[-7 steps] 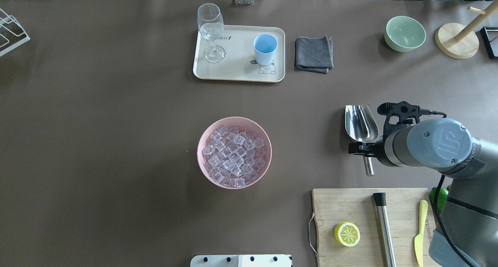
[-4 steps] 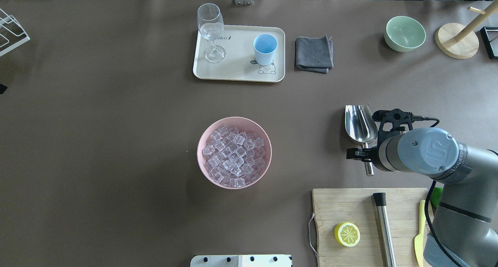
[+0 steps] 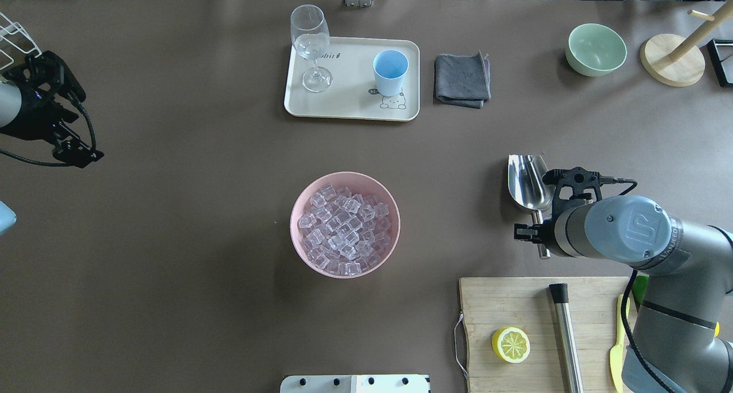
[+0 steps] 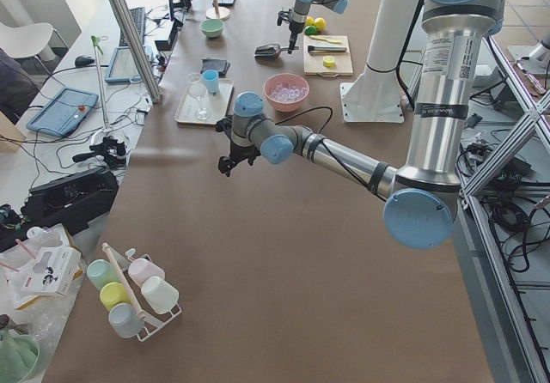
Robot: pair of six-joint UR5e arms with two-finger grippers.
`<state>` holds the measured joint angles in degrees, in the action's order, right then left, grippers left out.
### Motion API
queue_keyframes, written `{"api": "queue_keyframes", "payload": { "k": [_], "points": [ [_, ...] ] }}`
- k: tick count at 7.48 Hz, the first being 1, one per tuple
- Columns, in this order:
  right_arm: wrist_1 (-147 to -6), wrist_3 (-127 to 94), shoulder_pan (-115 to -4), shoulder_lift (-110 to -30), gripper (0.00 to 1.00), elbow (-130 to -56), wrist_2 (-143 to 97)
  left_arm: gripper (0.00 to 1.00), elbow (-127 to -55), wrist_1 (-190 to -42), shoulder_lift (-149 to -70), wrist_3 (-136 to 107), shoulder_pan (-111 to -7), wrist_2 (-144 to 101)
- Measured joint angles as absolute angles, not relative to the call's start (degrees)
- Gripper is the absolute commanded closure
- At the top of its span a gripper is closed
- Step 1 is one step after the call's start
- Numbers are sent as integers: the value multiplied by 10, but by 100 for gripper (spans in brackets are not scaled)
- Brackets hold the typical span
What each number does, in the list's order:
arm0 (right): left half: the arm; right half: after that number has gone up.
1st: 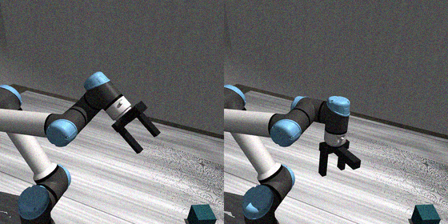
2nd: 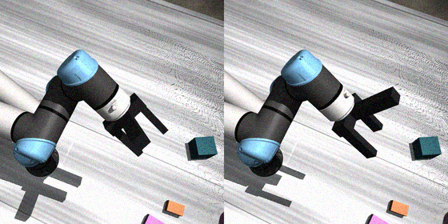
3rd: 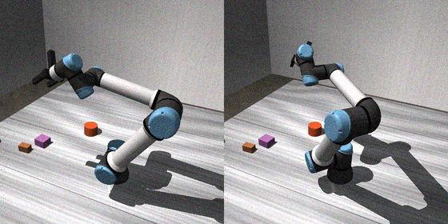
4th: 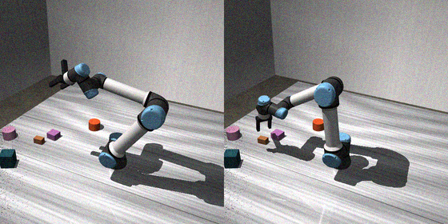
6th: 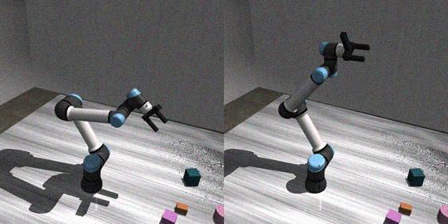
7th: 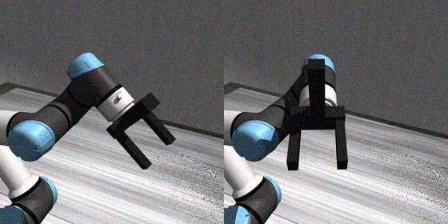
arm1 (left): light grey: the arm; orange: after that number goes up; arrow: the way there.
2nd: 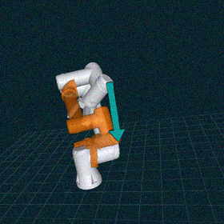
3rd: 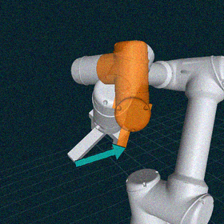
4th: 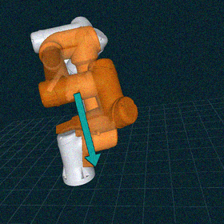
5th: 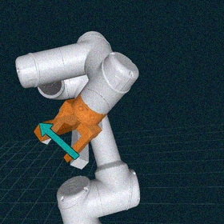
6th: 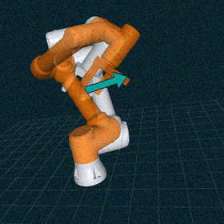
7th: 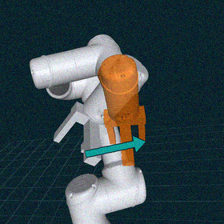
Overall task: Put ice in cup with scoop
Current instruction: 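Lift the scoop with the right gripper while the left gripper moves toward the pink bowl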
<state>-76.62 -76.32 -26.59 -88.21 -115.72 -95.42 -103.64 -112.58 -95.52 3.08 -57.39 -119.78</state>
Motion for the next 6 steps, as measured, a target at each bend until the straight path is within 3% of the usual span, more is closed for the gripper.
{"api": "queue_keyframes", "payload": {
  "k": [1, 4, 6],
  "points": [
    [-765, -763, -265, -887, 100, -1161, -956, 1, -1033, -1145, -961, 33, -556, -1194],
    [-767, -761, -265, -906, 100, -1175, -958, 1, -998, -1247, -985, 33, -504, -1204],
    [-814, -709, -265, -912, 100, -1222, -959, 2, -973, -1333, -989, 35, -470, -1205]
  ]
}}
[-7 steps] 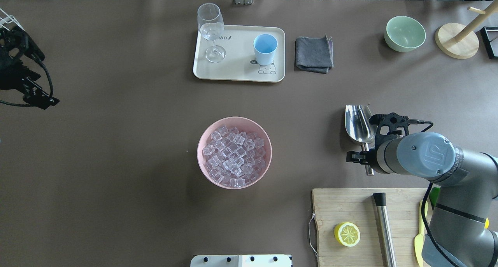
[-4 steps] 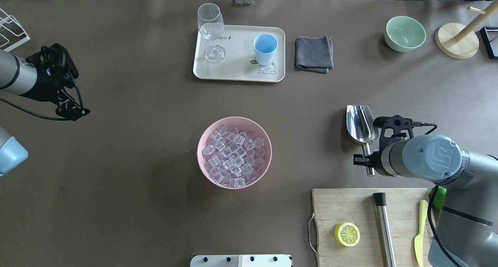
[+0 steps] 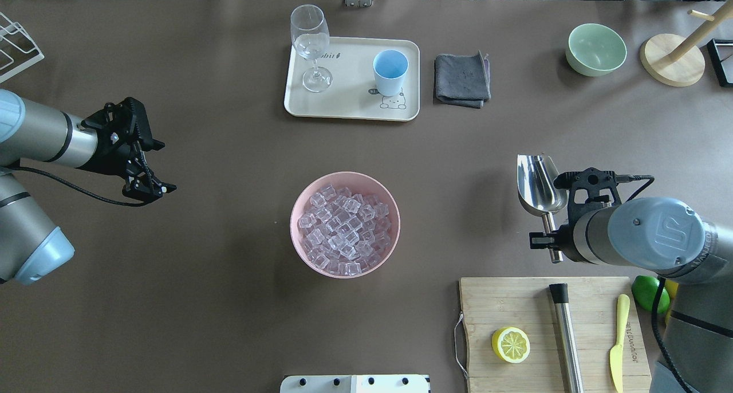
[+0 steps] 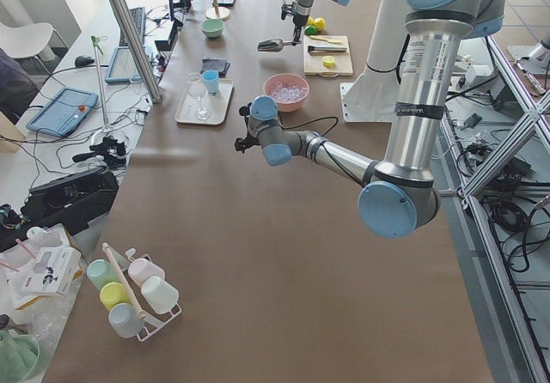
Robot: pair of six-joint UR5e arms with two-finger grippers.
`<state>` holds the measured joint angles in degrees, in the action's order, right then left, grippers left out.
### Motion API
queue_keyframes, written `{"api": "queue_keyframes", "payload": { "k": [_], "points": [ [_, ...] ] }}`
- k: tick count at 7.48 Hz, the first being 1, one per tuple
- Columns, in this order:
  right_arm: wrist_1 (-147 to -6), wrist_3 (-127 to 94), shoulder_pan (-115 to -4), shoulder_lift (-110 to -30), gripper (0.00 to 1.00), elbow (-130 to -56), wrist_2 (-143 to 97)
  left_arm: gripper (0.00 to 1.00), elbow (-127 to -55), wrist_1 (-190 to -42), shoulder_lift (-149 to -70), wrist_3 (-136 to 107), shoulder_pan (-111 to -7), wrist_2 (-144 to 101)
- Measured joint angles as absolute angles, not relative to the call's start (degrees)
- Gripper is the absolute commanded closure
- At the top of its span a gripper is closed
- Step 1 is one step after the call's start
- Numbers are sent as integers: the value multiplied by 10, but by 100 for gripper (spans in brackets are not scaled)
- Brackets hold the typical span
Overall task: Put ice in cup with scoop
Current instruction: 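Lift the scoop with the right gripper while the left gripper moves toward the pink bowl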
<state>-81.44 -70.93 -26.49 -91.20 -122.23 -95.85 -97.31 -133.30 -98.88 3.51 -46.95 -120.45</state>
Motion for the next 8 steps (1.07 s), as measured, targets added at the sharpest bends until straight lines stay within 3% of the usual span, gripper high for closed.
{"api": "queue_keyframes", "payload": {
  "k": [3, 8],
  "points": [
    [-969, -555, -287, -883, 100, -1317, -965, 1, -962, -1396, -1001, 36, -412, -1204],
    [-1129, -235, -359, -747, 100, -1351, -978, 2, -953, -1408, -1047, 93, -343, -1202]
  ]
}}
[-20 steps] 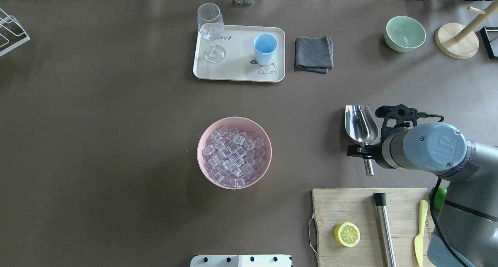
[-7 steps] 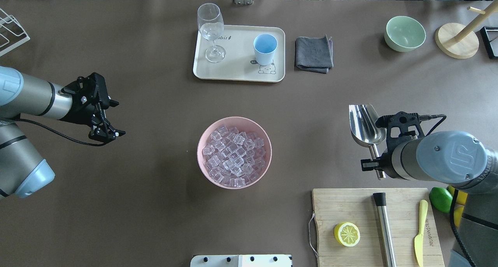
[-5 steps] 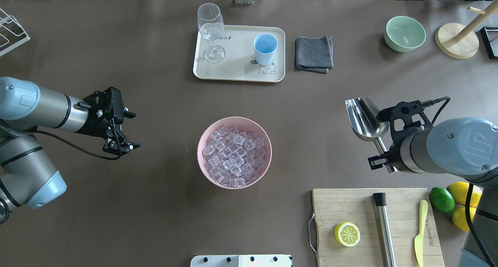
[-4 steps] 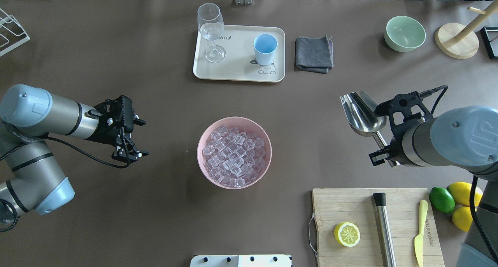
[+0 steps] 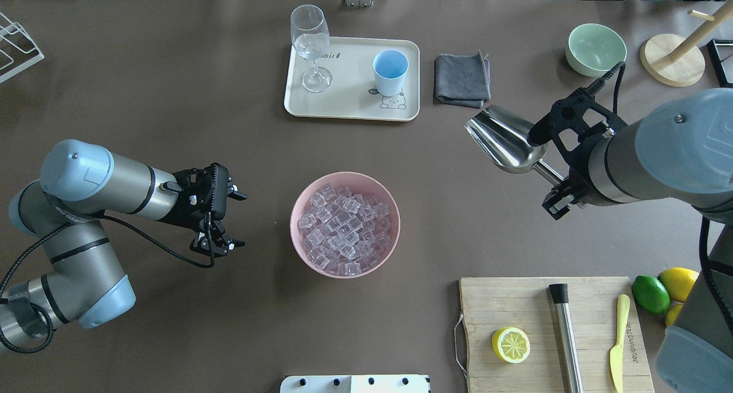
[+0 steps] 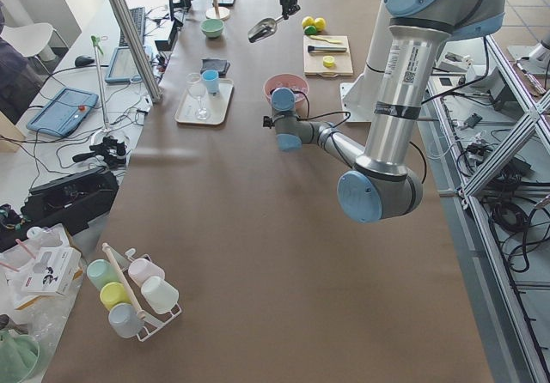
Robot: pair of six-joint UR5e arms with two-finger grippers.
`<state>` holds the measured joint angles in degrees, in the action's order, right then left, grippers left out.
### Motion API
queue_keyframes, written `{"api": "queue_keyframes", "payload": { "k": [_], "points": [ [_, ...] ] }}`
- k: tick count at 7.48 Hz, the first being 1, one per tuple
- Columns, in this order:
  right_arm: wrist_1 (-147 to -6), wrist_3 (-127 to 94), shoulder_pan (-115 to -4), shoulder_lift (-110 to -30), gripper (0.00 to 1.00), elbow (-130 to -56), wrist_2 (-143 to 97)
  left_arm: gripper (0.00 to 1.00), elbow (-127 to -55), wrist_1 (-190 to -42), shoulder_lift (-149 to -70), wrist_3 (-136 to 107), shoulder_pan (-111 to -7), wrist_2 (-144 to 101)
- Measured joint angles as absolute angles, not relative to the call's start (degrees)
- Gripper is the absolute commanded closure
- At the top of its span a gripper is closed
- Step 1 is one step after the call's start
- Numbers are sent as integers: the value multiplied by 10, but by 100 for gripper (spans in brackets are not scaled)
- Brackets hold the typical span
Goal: Put ice in cup with scoop
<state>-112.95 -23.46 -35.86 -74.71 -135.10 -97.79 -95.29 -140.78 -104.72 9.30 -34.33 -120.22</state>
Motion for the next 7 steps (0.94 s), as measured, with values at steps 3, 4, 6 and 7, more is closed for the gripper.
{"api": "queue_keyframes", "payload": {
  "k": [3, 4, 6, 7],
  "points": [
    [-1136, -123, -368, -737, 100, -1363, -977, 2, -948, -1405, -1070, 92, -325, -1199],
    [-1134, -79, -368, -732, 100, -1359, -980, 1, -944, -1404, -1075, 87, -322, -1198],
    [-1132, 23, -368, -713, 100, -1350, -1018, 2, -936, -1403, -1082, 82, -323, -1195],
    [-1133, 75, -368, -704, 100, -1341, -1034, 2, -933, -1403, -1085, 81, -325, -1191]
  ]
}}
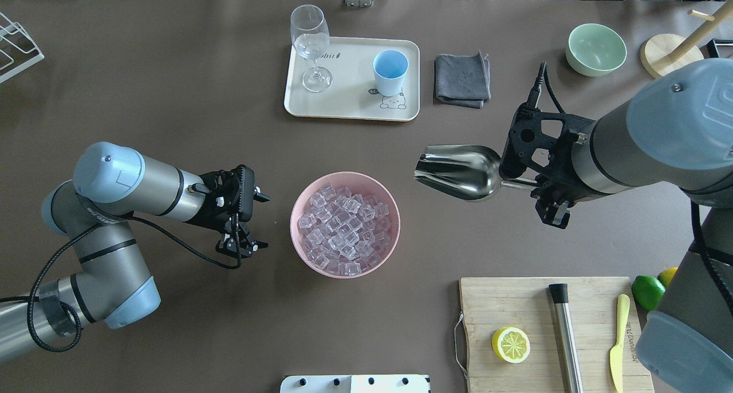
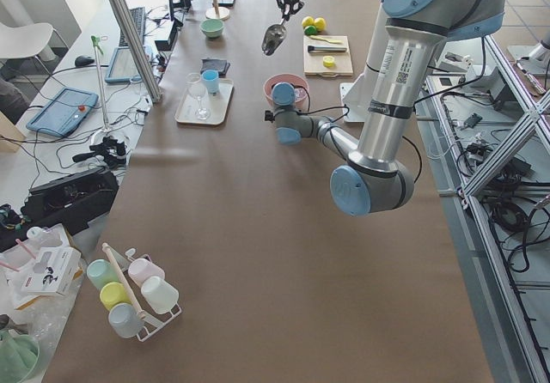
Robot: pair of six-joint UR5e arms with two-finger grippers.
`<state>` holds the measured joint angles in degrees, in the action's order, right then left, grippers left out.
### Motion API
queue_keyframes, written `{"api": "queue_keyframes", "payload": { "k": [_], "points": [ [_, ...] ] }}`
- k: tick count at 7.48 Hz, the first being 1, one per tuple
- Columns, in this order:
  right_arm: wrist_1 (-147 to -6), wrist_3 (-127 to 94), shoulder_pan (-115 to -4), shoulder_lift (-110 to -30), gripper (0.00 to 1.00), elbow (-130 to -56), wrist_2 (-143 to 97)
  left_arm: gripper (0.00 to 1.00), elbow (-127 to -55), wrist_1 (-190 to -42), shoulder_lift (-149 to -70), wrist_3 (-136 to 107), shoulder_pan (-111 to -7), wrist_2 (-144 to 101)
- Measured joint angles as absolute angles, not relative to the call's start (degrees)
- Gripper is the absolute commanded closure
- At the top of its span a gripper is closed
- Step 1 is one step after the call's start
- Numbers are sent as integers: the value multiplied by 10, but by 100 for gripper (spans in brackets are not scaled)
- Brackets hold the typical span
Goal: Put ice in cup with scoop
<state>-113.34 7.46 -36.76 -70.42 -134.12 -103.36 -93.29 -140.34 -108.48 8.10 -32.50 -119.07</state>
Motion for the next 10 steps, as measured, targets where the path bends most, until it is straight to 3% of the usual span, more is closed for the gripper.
{"api": "queue_keyframes", "payload": {
  "k": [2, 7, 10],
  "points": [
    [-1144, 153, -367, -680, 100, -1310, -1041, 2, -922, -1403, -1106, 67, -324, -1186],
    [-1356, 294, -366, -516, 100, -1268, -1016, 2, -902, -1408, -1140, 61, -291, -1155],
    [-1426, 301, -344, -428, 100, -1200, -988, 2, -902, -1408, -1141, 61, -288, -1154]
  ]
}}
